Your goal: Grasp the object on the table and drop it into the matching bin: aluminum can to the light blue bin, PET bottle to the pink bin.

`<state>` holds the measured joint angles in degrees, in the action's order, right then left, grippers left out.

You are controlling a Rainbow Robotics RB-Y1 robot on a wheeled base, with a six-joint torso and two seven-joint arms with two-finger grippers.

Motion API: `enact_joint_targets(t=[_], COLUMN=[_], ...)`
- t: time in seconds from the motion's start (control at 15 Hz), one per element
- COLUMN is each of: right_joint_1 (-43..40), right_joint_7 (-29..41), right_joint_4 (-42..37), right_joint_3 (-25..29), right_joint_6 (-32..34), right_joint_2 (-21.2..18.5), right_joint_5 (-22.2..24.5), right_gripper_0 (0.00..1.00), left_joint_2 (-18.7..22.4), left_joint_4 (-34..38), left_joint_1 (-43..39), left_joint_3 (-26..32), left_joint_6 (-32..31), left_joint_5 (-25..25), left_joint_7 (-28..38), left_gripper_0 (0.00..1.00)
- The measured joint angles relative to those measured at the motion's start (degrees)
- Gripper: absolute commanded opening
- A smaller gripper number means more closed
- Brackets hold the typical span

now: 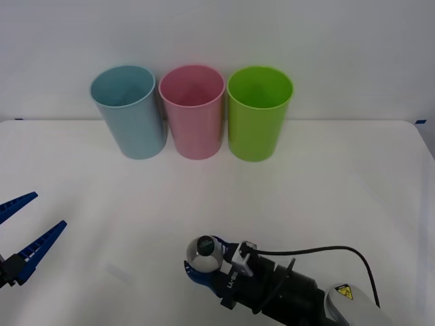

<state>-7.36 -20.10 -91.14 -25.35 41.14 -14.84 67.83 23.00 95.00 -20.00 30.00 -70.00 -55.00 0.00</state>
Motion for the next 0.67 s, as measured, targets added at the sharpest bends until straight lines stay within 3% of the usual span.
enact_joint_targets(t=[0.2,0.47,0.67], right_joint_1=[0.0,0.0,0.0], right_joint_7=[1.8,8.1,15.1], right_joint_4=[-2.4,-6.2,-12.0], right_joint_3=[3.9,9.8,12.3], right_joint_6=[3.0,7.7,7.7], right_joint_2=[0.0,-0.3,-2.3], right_joint_5=[-0.2,-0.2,-0.7], right_gripper_0=[0.0,0.0,0.0], left_joint_2=[0.0,0.0,0.0], left_joint_4=[0.0,0.0,0.0], left_joint_1=[0.0,0.0,0.0], left_joint_3=[0.0,0.0,0.0], left_joint_6=[0.0,0.0,0.0], left_joint_5=[0.0,0.0,0.0], left_joint_7=[0.0,0.0,0.0], left_gripper_0=[1.0,1.0,1.0])
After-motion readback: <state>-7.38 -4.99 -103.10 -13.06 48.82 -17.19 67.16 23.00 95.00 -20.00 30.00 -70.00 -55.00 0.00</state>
